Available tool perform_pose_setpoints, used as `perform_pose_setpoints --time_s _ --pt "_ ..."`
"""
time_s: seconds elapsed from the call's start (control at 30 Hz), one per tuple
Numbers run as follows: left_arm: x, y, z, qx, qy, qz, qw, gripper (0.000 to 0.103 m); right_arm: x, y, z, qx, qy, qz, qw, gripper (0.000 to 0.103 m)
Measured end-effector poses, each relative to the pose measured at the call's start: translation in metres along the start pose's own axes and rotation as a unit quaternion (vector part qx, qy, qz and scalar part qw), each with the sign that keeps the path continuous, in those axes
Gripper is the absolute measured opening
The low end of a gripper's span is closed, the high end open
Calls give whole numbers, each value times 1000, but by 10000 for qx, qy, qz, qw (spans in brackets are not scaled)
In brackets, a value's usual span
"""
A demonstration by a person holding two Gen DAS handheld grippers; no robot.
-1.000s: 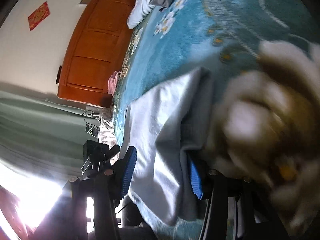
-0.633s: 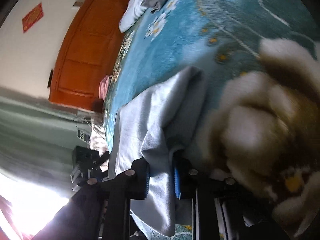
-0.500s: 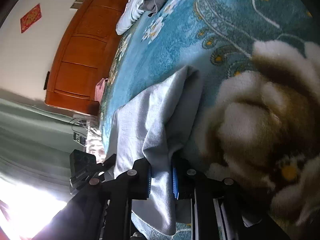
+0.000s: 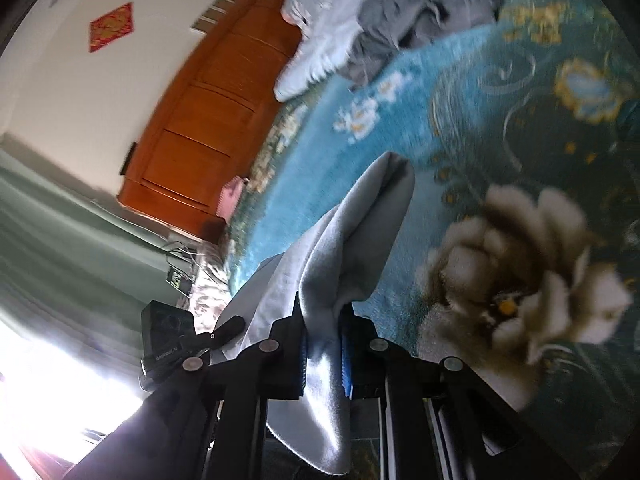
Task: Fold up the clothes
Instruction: 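Carry the folded shirt with both grippers onto the yellow-green knit stack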
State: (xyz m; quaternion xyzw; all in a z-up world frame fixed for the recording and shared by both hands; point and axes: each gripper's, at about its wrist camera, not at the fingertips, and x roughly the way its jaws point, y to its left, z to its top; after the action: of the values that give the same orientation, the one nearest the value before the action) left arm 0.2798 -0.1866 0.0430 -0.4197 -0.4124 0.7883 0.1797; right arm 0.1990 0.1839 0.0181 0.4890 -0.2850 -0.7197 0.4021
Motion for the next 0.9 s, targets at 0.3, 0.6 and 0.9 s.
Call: perform_pose_setpoints --time_s 0.3,0.6,0.9 --pt "6 -106 6 899 121 55 9959 16 -89 32 8 -444 -730 199 9961 13" --pt "61 -216 -2 1701 413 -215 9843 16 -191 34 19 -663 -1442 175 9872 13" --pt "155 -337 -26 2349 990 -893 9628 16 -325 19 23 -712 -2380 -519 9673 13"
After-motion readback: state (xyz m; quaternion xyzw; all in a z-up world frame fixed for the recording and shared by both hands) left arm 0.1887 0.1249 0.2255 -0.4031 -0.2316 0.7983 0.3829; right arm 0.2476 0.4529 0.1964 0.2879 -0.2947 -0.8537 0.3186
